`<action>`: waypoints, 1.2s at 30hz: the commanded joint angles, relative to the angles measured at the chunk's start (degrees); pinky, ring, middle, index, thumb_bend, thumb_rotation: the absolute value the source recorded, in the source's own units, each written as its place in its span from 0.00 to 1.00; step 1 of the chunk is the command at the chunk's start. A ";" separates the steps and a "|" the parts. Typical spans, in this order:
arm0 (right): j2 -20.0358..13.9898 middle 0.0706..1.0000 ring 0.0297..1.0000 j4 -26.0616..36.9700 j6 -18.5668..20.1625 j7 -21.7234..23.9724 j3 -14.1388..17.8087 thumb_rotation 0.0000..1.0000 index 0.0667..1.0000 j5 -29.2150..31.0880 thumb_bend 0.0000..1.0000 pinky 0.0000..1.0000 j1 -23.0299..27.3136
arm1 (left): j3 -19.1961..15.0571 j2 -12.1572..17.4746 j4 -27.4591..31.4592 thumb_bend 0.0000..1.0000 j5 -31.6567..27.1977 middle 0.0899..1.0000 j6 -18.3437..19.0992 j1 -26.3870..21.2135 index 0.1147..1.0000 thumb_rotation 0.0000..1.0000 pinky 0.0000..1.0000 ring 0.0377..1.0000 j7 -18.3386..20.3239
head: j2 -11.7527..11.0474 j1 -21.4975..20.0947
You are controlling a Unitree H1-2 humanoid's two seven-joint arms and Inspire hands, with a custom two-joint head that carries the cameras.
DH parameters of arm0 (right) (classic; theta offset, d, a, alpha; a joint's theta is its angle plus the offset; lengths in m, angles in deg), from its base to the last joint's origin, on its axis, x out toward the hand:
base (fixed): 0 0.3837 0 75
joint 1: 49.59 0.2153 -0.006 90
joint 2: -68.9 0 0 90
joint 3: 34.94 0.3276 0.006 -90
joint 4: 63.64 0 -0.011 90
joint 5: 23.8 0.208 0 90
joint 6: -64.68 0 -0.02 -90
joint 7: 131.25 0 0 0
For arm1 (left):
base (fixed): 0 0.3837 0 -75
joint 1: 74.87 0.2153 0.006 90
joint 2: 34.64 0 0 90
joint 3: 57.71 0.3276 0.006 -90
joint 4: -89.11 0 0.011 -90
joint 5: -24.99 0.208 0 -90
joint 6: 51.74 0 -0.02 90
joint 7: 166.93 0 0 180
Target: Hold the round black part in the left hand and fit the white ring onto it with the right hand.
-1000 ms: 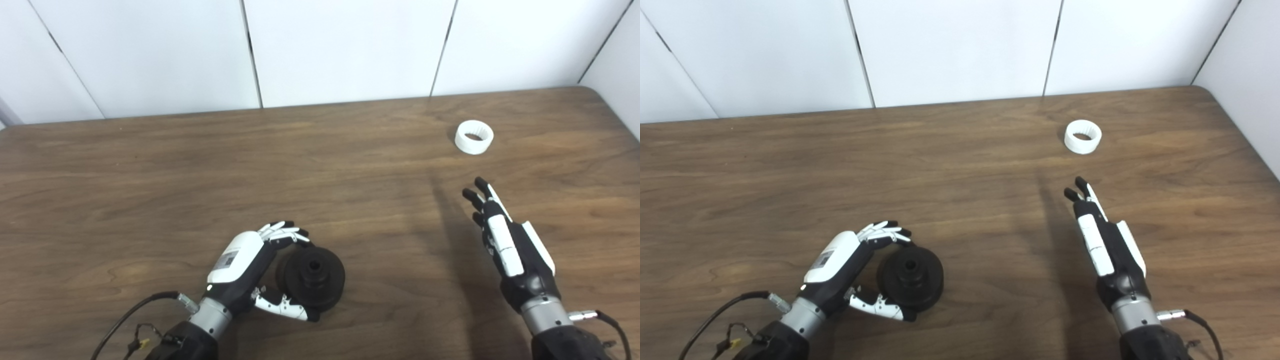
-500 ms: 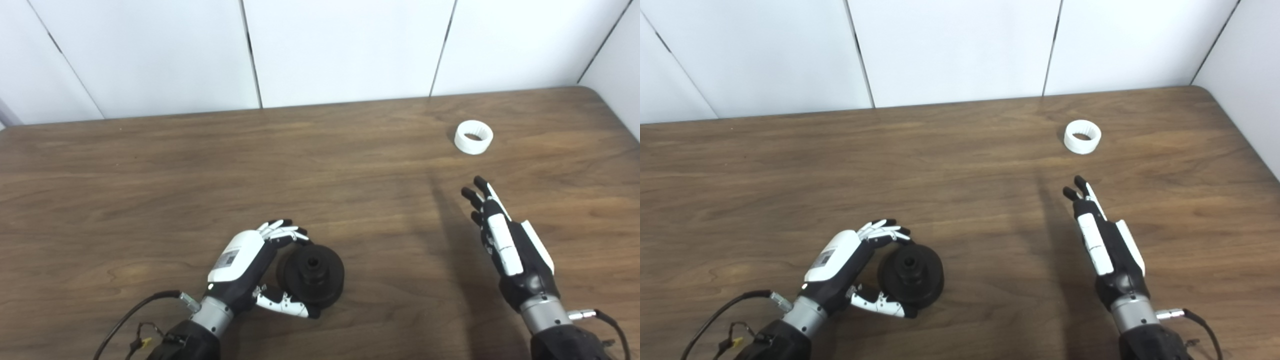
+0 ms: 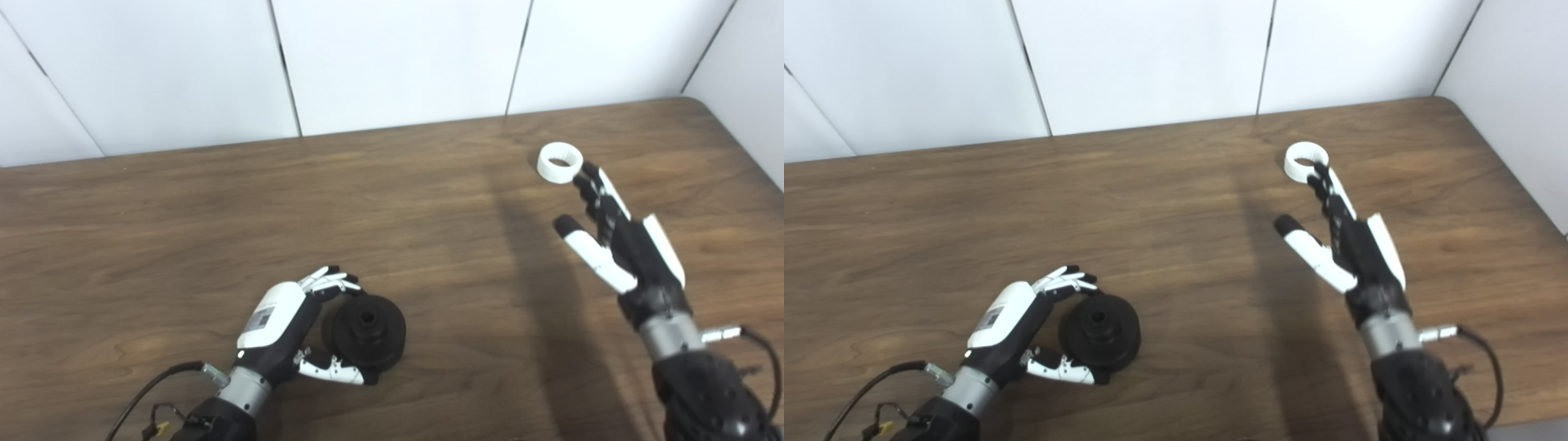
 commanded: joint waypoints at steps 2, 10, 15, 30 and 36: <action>-3.37 0.96 0.99 0.87 -0.25 3.61 3.68 0.51 0.97 -4.37 0.83 1.00 6.21 | 0.20 1.37 -2.18 0.52 0.53 0.83 2.71 1.52 0.42 0.06 0.89 0.94 2.27 | 0.03 0.03; -7.74 0.95 0.94 -5.47 -0.24 18.69 8.69 0.40 0.92 -18.60 0.84 0.91 17.02 | 0.35 1.24 -2.79 0.52 0.61 0.83 2.06 1.50 0.42 0.06 0.88 0.93 1.61 | -0.83 -1.10; -9.69 0.95 0.99 -11.40 -0.24 26.00 7.72 0.41 0.89 -28.28 0.88 0.94 22.28 | 0.44 1.67 -3.13 0.52 0.67 0.83 1.89 1.60 0.42 0.06 0.89 0.93 1.50 | -2.14 -2.08; -13.90 0.98 1.00 -25.99 -0.26 29.35 1.73 0.32 0.86 -38.36 0.90 0.92 30.96 | 0.06 2.42 -4.25 0.52 -0.08 0.83 0.09 1.92 0.42 0.06 0.86 0.92 0.30 | -2.91 -5.51; -15.70 0.97 1.00 -32.98 -0.33 27.29 -1.11 0.31 0.86 -38.34 0.91 0.91 33.73 | 0.11 2.84 -3.95 0.52 -0.18 0.83 0.32 1.95 0.42 0.06 0.85 0.92 0.54 | -2.98 -6.29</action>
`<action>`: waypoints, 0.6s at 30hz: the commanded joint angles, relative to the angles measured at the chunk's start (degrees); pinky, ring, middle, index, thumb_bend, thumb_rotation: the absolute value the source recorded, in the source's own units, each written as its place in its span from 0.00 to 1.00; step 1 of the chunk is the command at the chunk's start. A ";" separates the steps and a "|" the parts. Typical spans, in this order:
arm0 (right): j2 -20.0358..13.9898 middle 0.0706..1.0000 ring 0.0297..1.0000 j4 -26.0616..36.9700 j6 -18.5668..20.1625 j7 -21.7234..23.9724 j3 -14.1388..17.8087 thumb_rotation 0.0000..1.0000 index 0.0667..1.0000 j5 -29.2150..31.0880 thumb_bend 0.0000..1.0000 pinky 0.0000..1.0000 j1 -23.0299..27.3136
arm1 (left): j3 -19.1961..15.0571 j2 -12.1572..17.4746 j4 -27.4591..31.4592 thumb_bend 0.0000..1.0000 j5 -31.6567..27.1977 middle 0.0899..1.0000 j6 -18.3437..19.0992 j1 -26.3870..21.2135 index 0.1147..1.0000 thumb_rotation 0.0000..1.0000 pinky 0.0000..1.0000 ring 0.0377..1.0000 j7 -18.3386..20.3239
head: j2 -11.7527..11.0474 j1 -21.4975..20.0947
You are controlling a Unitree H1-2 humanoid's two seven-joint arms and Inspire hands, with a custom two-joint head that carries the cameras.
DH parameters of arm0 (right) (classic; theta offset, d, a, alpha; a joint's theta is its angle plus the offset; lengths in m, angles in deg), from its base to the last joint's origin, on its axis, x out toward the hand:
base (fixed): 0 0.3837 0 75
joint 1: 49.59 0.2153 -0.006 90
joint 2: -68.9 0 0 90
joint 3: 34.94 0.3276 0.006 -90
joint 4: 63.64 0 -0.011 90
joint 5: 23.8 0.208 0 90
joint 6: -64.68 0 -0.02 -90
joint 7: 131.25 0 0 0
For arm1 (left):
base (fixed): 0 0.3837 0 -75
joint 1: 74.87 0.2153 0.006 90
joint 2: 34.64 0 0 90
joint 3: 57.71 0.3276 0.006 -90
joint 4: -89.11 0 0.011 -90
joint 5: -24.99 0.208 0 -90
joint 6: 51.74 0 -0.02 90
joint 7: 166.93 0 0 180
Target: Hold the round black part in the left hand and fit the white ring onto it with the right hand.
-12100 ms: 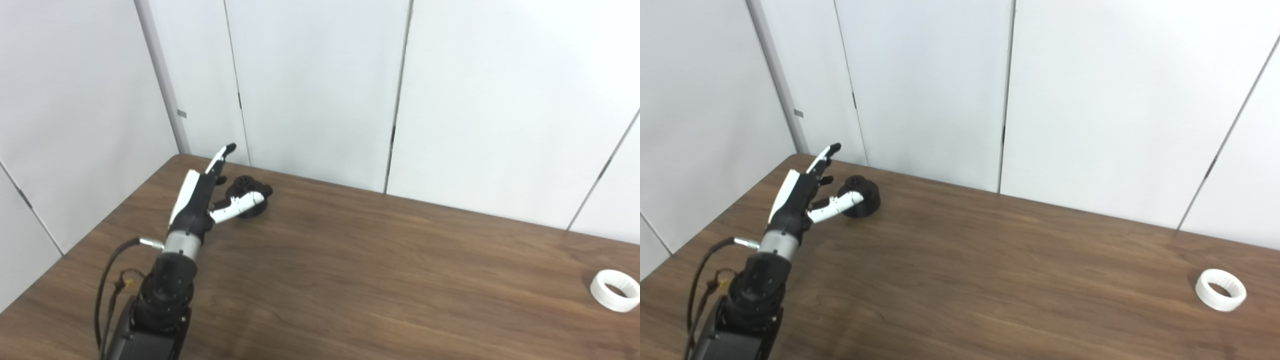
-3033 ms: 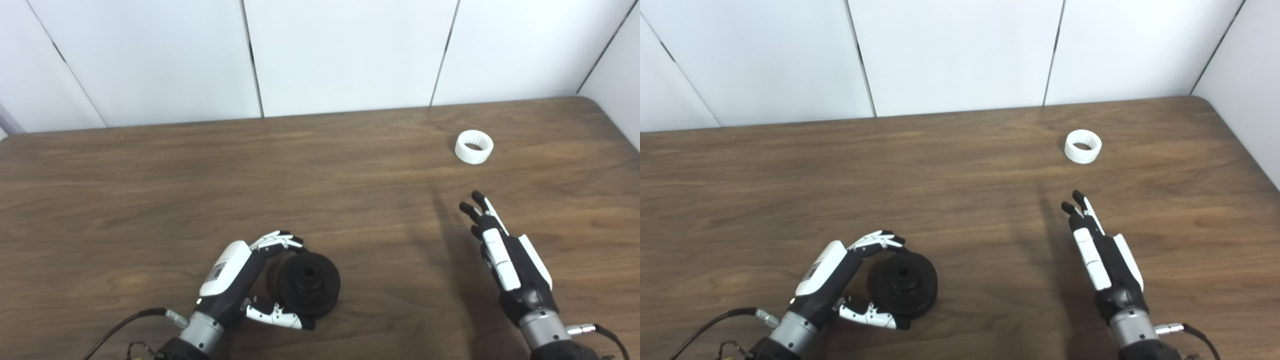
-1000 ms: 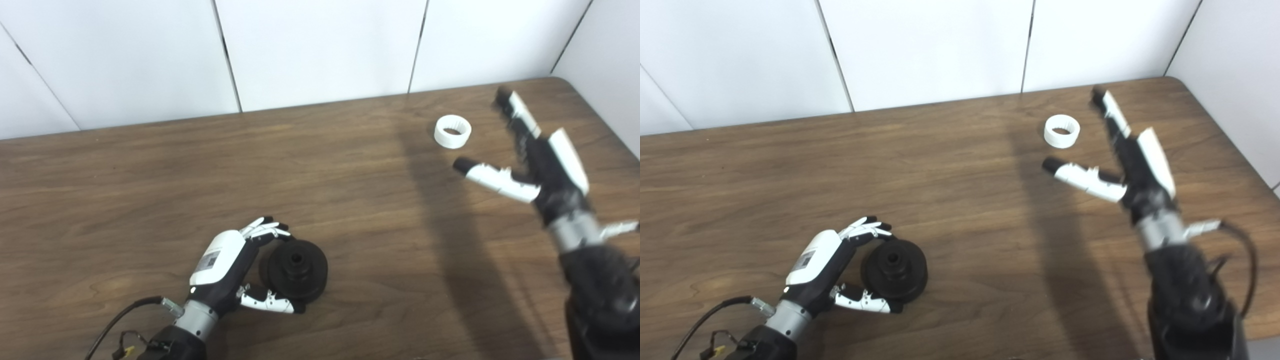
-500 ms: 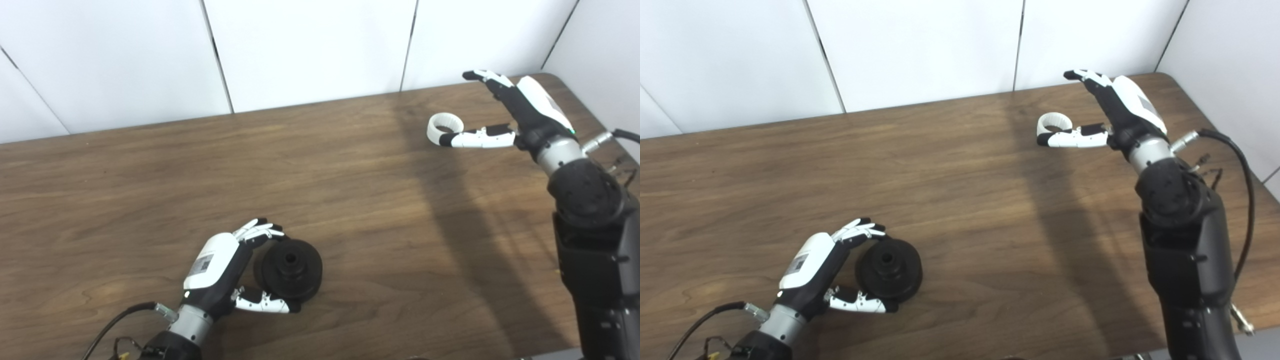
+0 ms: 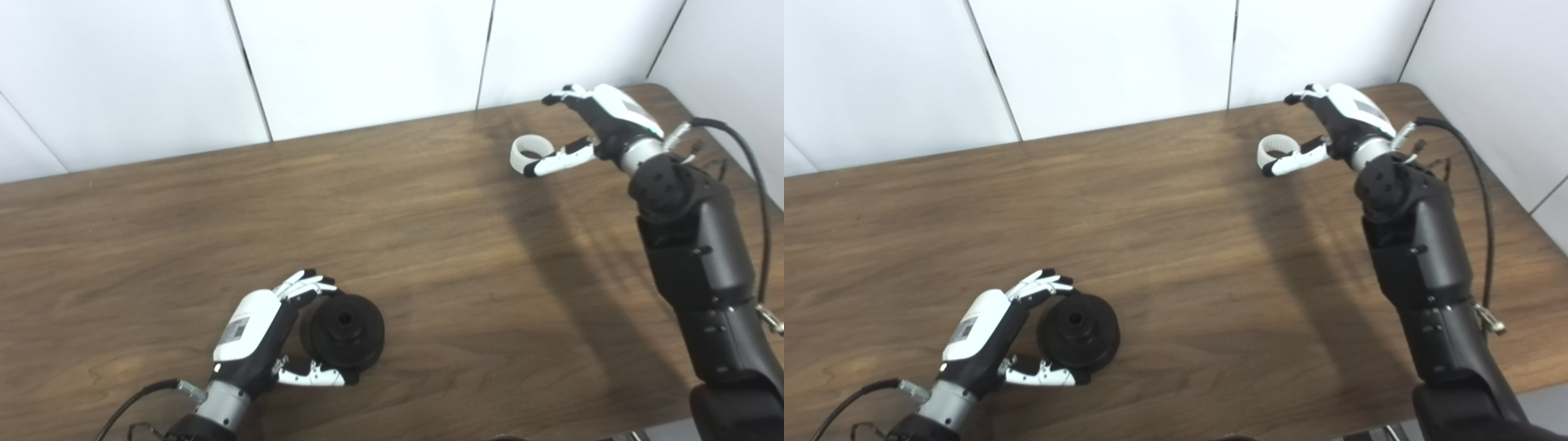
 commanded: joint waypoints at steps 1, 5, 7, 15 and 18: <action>-2.14 0.97 1.00 -0.44 -0.31 -2.10 0.05 0.31 0.86 -0.29 0.91 0.92 3.43 | -0.04 1.86 -2.77 0.52 0.07 0.83 2.63 2.03 0.42 0.06 0.85 0.92 2.74 | -0.01 -0.07; -2.92 0.97 1.00 -3.21 -0.28 -1.92 -1.29 0.31 0.87 -0.52 0.89 0.94 4.87 | 0.11 1.99 -2.37 0.52 0.57 0.83 2.93 2.13 0.42 0.06 0.87 0.93 2.94 | 0.10 0.09; -3.56 0.98 1.00 -4.51 -0.30 -1.62 -2.16 0.30 0.87 -0.29 0.89 0.95 5.56 | 0.20 2.03 -2.43 0.52 0.86 0.83 2.82 2.16 0.42 0.06 0.86 0.92 2.69 | 0.12 0.21; -5.92 0.99 1.00 -8.89 -0.26 0.12 -5.68 0.30 0.88 -0.75 0.90 0.98 8.22 | 0.19 2.13 -1.94 0.52 1.02 0.82 2.75 2.53 0.42 0.06 0.84 0.91 2.46 | 0.42 0.51; -6.03 0.99 1.00 -10.15 -0.25 0.53 -6.12 0.30 0.88 -1.16 0.90 0.98 8.94 | 0.16 2.19 -1.71 0.52 1.02 0.82 2.91 2.69 0.42 0.06 0.85 0.92 2.60 | 0.43 0.62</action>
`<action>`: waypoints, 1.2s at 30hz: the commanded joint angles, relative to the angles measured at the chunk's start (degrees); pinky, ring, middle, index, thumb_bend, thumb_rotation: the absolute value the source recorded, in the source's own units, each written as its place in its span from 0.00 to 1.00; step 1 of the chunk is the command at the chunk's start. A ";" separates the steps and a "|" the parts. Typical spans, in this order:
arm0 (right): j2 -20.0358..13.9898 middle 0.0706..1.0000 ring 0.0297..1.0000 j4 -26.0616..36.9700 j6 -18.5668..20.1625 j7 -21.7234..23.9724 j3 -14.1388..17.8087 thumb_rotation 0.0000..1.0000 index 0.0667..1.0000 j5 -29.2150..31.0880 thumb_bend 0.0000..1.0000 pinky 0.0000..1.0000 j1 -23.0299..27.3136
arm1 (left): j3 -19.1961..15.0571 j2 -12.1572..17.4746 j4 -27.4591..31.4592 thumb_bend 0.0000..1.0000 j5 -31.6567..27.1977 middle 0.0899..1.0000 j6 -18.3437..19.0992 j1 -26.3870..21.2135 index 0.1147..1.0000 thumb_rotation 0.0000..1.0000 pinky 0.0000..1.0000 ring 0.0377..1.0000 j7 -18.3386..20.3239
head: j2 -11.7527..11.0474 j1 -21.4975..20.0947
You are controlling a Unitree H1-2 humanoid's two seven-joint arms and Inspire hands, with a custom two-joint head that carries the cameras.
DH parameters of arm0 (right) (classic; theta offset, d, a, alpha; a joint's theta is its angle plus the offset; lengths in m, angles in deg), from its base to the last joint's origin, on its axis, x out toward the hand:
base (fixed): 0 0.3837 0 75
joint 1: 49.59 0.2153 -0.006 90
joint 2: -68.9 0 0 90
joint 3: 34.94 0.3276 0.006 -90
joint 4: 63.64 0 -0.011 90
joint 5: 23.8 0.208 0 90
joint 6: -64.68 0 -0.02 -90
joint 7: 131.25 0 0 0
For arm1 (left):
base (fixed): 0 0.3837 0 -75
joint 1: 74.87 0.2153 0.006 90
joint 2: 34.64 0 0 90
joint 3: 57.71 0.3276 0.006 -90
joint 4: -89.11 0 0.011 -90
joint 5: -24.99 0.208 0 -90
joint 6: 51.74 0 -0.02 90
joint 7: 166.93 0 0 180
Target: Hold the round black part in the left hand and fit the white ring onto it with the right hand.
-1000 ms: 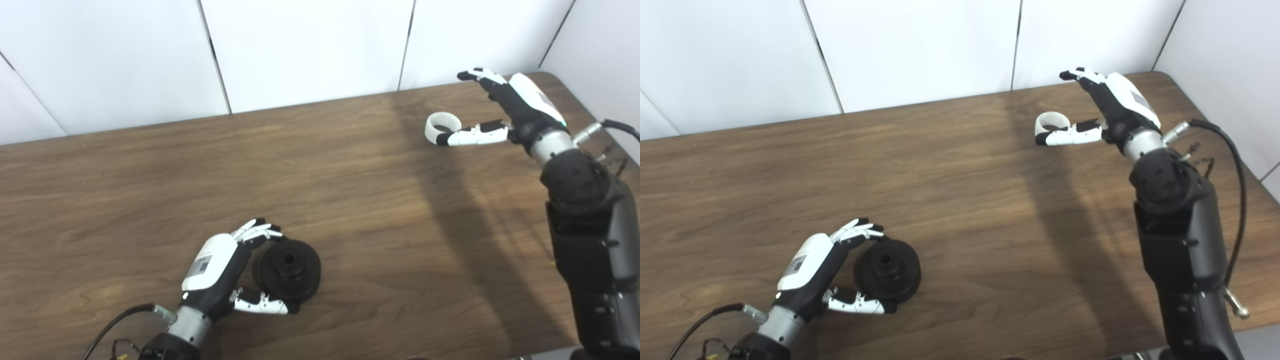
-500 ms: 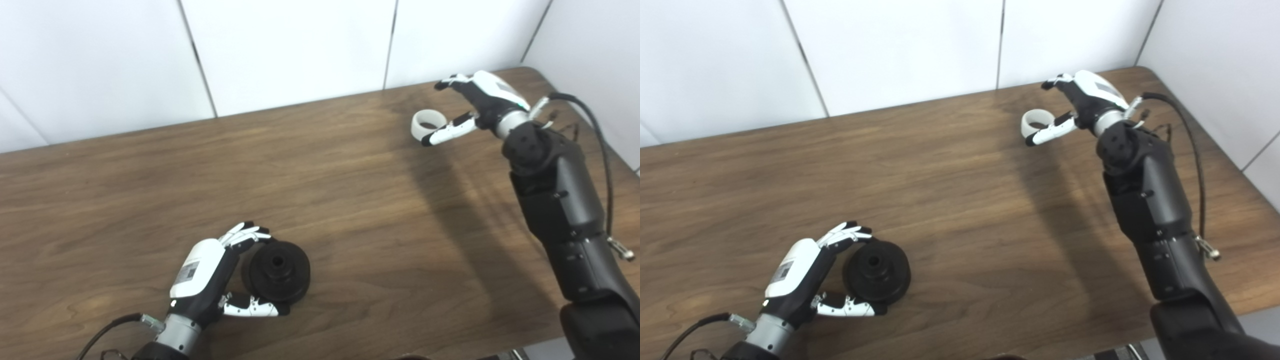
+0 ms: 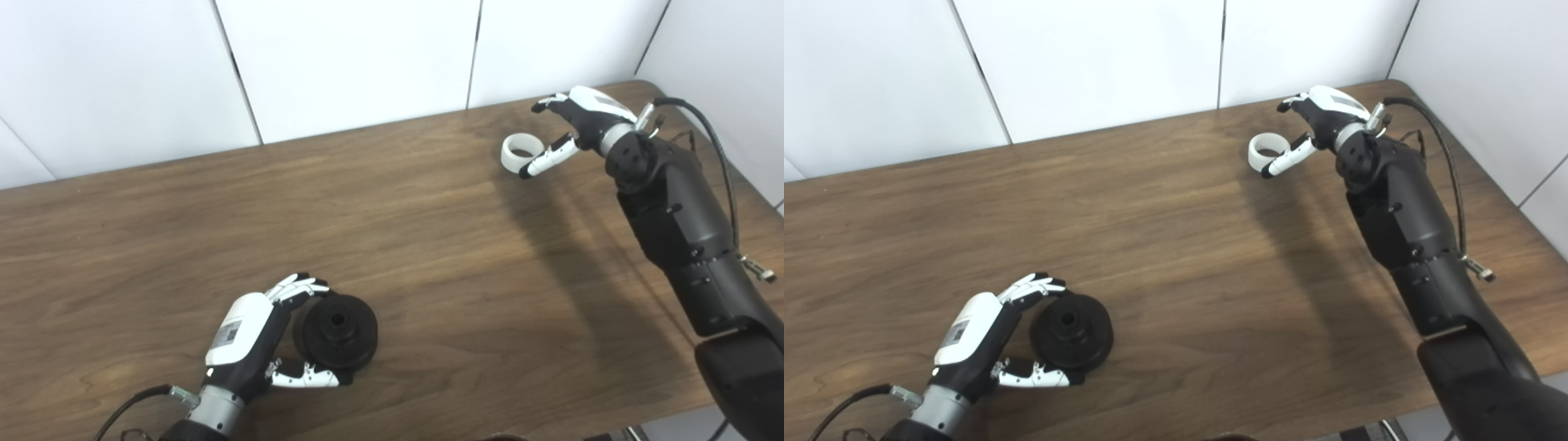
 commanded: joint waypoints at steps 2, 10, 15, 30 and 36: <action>-2.11 0.99 1.00 -0.47 -0.27 0.25 -0.48 0.31 0.88 -1.23 0.90 0.98 3.99 | 0.12 1.99 -1.91 0.52 0.73 0.82 2.64 2.79 0.42 0.06 0.85 0.92 2.73 | 0.11 0.00; -1.70 0.97 1.00 -4.50 -0.27 1.05 -2.09 0.32 0.89 -2.01 0.92 1.00 5.86 | 0.11 1.96 -1.84 0.52 0.93 0.82 2.74 2.86 0.42 0.06 0.85 0.92 2.69 | 0.15 0.31; -1.46 0.96 1.00 -6.40 -0.28 0.13 -3.19 0.31 0.89 -1.77 0.92 0.99 6.19 | 0.03 2.15 -1.50 0.52 0.98 0.82 2.70 3.14 0.42 0.06 0.85 0.92 2.76 | 0.10 0.60; -1.72 0.92 0.98 -9.27 -2.03 -6.33 -6.18 0.30 0.79 1.06 0.90 0.96 7.28 | 0.00 2.08 -0.88 0.52 0.79 0.82 2.80 3.46 0.42 0.06 0.84 0.92 2.95 | 0.44 0.95; -1.87 0.90 0.96 -10.05 -3.16 -9.88 -7.27 0.29 0.71 2.72 0.86 0.95 7.02 | 0.17 1.97 -0.15 0.52 1.63 0.82 3.40 3.65 0.42 0.06 0.85 0.92 3.31 | 0.65 1.14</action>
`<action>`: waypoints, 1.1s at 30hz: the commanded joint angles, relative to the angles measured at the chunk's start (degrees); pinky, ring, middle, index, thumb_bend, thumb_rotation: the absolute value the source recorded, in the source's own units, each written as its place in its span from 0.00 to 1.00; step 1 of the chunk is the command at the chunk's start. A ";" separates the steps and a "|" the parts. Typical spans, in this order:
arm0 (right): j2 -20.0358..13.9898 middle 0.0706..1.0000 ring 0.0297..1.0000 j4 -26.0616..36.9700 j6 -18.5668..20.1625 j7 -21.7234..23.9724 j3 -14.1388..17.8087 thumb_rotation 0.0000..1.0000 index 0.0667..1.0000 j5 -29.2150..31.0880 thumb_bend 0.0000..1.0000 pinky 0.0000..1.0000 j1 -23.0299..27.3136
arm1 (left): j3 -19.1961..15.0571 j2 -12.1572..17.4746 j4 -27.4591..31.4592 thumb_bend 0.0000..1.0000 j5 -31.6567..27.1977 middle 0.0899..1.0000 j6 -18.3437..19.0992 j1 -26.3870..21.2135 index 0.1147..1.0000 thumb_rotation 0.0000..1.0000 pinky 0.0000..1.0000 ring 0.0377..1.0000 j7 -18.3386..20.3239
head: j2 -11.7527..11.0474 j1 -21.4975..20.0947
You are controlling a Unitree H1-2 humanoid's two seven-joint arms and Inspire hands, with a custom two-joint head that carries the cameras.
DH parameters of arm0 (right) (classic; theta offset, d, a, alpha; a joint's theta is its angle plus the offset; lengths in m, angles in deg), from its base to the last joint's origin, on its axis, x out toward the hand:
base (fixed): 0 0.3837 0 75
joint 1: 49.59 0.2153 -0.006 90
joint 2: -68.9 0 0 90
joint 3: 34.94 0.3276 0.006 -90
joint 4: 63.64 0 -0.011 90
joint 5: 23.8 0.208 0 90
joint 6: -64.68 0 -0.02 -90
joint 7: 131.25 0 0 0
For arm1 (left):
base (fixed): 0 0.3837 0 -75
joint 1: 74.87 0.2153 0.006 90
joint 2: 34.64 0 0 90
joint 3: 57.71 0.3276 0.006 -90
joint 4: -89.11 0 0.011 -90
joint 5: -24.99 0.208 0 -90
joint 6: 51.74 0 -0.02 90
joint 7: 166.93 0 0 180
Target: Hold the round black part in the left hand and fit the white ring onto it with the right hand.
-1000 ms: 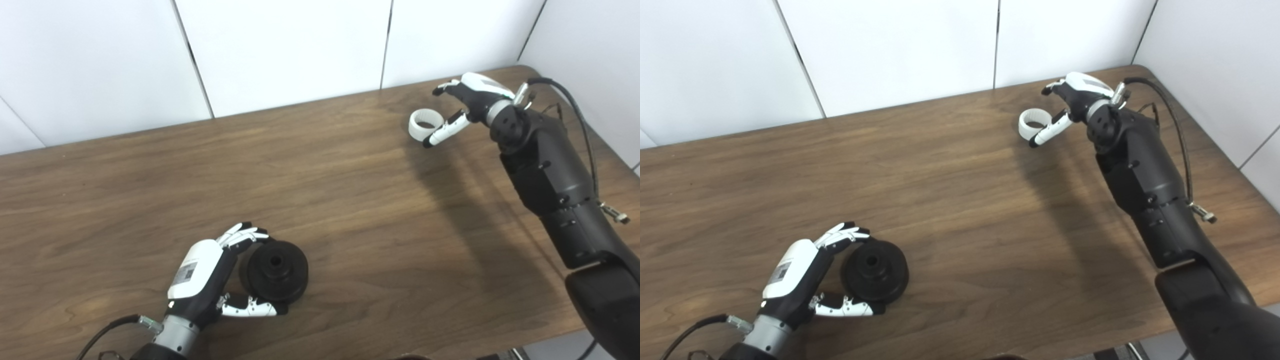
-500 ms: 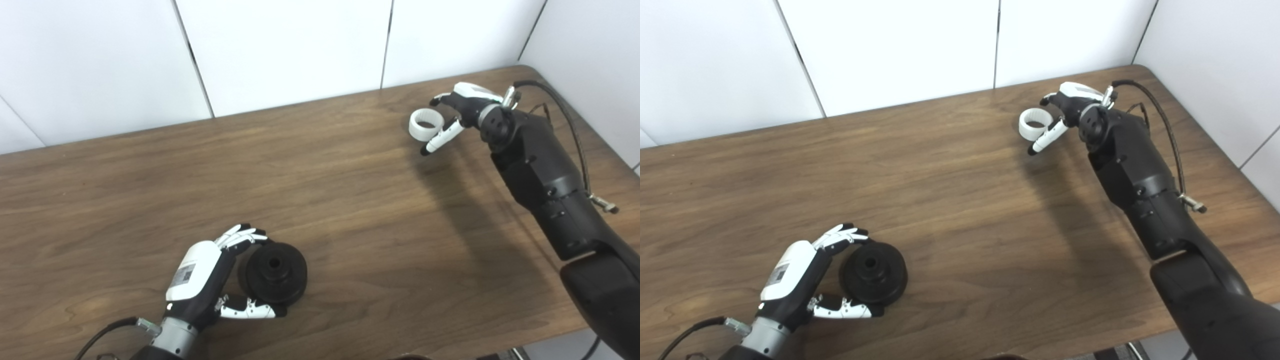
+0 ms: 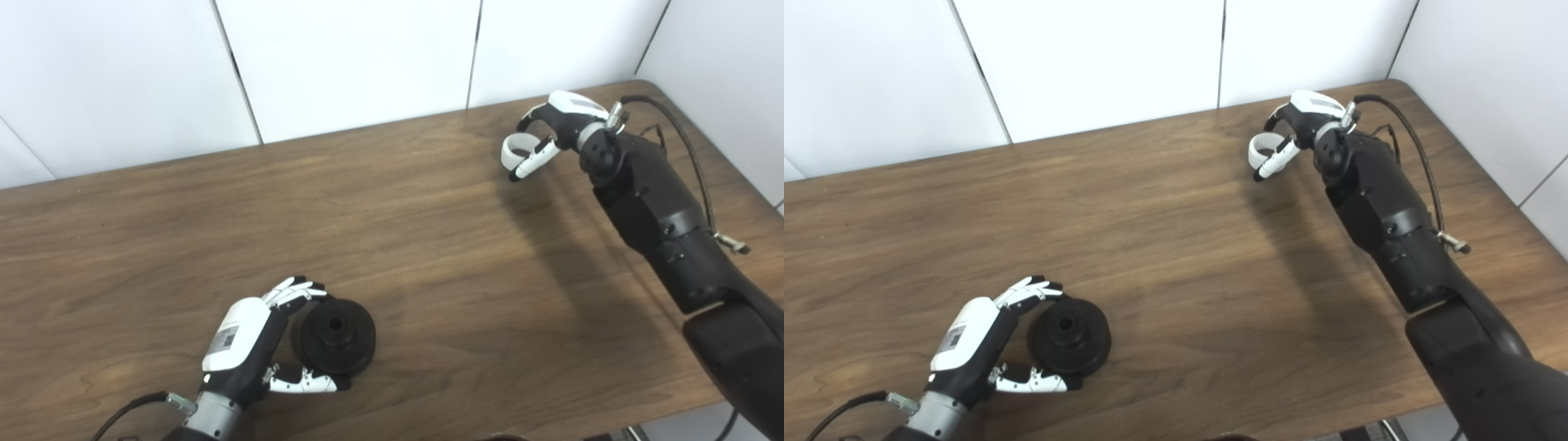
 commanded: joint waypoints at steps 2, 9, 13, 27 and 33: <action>-1.77 0.90 0.96 0.71 -0.84 -2.53 -0.23 0.29 0.71 0.59 0.86 0.95 2.67 | 0.32 1.55 -1.15 0.52 0.97 0.82 3.35 2.58 0.42 0.06 0.84 0.91 3.36 | 0.15 0.10; -2.41 0.90 0.95 -0.08 -1.40 -4.09 -1.88 0.29 0.71 0.99 0.85 0.92 2.78 | 0.42 1.40 -0.80 0.52 1.07 0.82 3.63 2.62 0.42 0.06 0.85 0.91 3.70 | 0.31 0.47; -2.69 0.90 0.94 -0.23 -1.46 -4.68 -2.27 0.28 0.71 1.43 0.85 0.91 2.55 | 0.44 1.51 -1.07 0.52 0.95 0.82 3.18 2.61 0.42 0.06 0.86 0.92 3.51 | 0.46 0.46; -3.50 0.89 0.94 0.10 -0.52 -4.63 -2.47 0.27 0.71 2.10 0.86 0.89 1.71 | 1.25 2.15 -1.37 0.52 4.48 0.82 1.74 2.32 0.42 0.06 0.86 0.90 2.54 | 1.12 1.04; -3.88 0.90 0.95 0.74 0.53 -4.41 -2.53 0.29 0.71 2.29 0.86 0.88 1.38 | 1.80 2.81 -1.56 0.52 6.37 0.82 1.29 2.10 0.42 0.06 0.83 0.88 2.33 | 1.30 0.88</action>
